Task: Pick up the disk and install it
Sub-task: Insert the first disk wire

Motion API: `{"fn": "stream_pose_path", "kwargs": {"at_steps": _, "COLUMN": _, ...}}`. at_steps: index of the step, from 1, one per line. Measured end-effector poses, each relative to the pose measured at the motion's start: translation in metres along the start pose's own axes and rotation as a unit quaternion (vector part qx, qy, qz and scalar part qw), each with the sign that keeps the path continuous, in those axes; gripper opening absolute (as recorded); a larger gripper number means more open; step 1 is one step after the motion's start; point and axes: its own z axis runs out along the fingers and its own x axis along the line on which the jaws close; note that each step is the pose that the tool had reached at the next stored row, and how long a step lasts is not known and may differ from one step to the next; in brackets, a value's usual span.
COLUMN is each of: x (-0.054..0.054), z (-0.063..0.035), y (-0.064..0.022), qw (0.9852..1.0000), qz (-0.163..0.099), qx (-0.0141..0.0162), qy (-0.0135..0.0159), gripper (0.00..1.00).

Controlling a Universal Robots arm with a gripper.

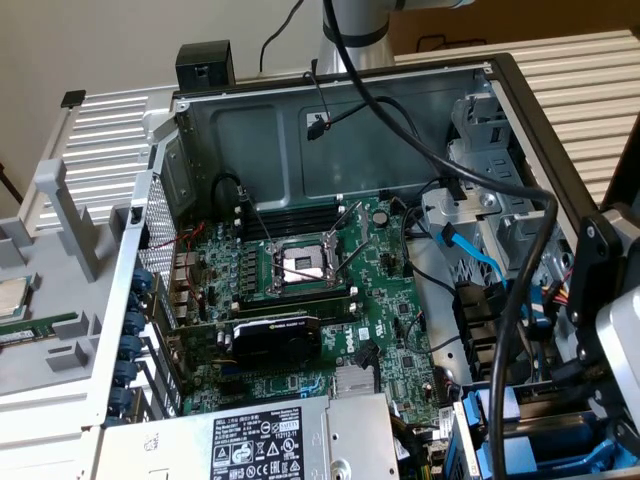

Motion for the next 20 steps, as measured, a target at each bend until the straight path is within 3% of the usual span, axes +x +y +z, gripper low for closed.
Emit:
{"fn": "stream_pose_path", "kwargs": {"at_steps": 7, "x": -0.004, "z": -0.0001, "y": 0.0003, "qw": 1.0, "qz": 0.001, "qx": -0.0007, "qy": 0.0049, "gripper": 0.17}}
{"fn": "stream_pose_path", "kwargs": {"at_steps": 11, "x": -0.006, "z": -0.0015, "y": 0.0008, "qw": 0.9999, "qz": 0.002, "qx": -0.0017, "qy": 0.0103, "gripper": 0.17}}
{"fn": "stream_pose_path", "kwargs": {"at_steps": 16, "x": -0.01, "z": -0.0041, "y": 0.0007, "qw": 0.9998, "qz": 0.003, "qx": -0.0035, "qy": 0.0205, "gripper": 0.17}}
{"fn": "stream_pose_path", "kwargs": {"at_steps": 18, "x": -0.012, "z": -0.0049, "y": 0.0006, "qw": 0.9996, "qz": 0.003, "qx": -0.0045, "qy": 0.0261, "gripper": 0.17}}
{"fn": "stream_pose_path", "kwargs": {"at_steps": 20, "x": -0.013, "z": -0.0051, "y": 0.0004, "qw": 0.9994, "qz": 0.004, "qx": -0.0061, "qy": 0.0337, "gripper": 0.17}}
